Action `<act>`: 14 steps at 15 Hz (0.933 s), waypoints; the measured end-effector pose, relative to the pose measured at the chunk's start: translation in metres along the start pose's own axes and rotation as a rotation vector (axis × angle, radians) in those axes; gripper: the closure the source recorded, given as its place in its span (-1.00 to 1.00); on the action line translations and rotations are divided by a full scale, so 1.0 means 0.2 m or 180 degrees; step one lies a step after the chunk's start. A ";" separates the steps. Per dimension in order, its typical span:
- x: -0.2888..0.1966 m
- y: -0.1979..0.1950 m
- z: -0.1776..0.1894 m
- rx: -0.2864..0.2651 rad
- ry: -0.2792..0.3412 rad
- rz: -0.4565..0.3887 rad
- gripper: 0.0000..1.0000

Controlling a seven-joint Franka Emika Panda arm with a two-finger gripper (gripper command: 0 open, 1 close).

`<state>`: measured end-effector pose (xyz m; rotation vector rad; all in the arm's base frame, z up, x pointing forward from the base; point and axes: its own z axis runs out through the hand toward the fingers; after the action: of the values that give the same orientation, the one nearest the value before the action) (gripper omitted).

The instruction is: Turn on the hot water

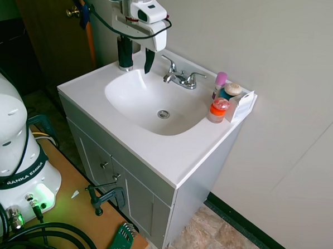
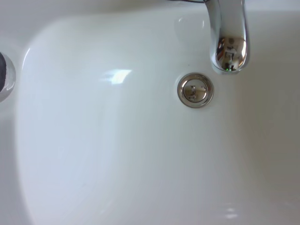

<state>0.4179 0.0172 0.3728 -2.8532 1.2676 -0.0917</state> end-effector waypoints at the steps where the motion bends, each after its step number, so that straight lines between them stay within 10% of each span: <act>1: 0.00 0.00 0.00 -0.0001 -0.0001 0.0000 -1.00; 14: 0.19 -0.81 0.18 0.0379 0.1462 -0.0120 -1.00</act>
<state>0.5647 0.0969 0.3456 -2.8450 1.2096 -0.8342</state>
